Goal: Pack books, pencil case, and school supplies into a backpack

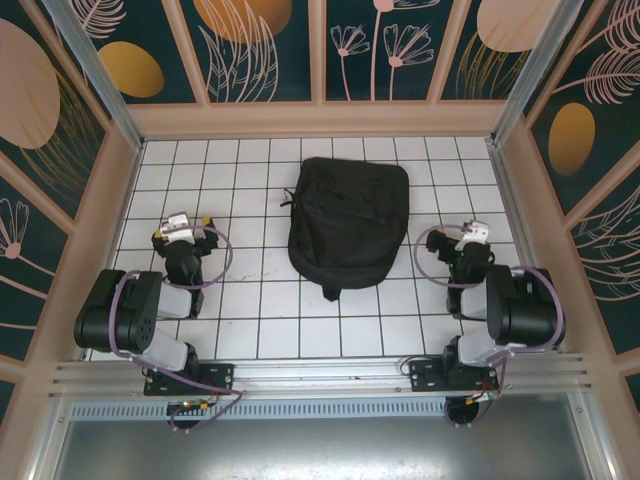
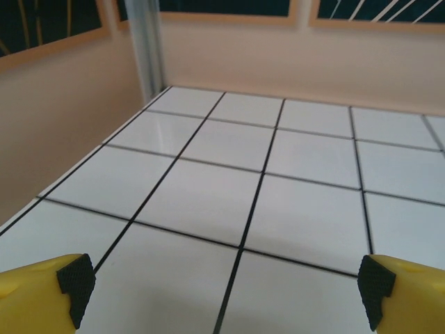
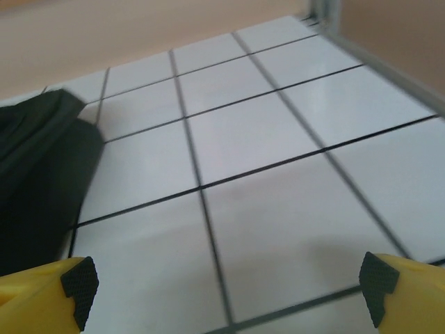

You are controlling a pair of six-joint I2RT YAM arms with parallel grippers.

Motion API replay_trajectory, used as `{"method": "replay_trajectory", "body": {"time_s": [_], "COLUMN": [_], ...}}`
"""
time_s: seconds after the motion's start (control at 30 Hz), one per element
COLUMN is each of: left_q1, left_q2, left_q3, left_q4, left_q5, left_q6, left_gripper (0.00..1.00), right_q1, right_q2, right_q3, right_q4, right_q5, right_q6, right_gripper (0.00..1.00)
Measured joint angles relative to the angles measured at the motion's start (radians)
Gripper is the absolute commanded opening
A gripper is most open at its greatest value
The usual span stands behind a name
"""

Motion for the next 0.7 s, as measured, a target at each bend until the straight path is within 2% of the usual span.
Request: {"method": "replay_trajectory", "body": {"time_s": [0.27, 0.7], "left_q1": [0.017, 0.017], "left_q2": [0.000, 0.000], "left_q3": [0.015, 0.015], "left_q4": [0.011, 0.012], "left_q5": [0.063, 0.068], "left_q6": [0.000, 0.000], "left_gripper": [0.99, 0.99], "right_q1": [0.033, 0.039], "right_q2": [0.013, 0.013], "right_q3": [0.057, 0.057], "right_q4": [0.051, 0.060], "right_q5": [-0.018, -0.015], "right_q6": [-0.054, -0.061], "right_gripper": [0.99, 0.99]}}
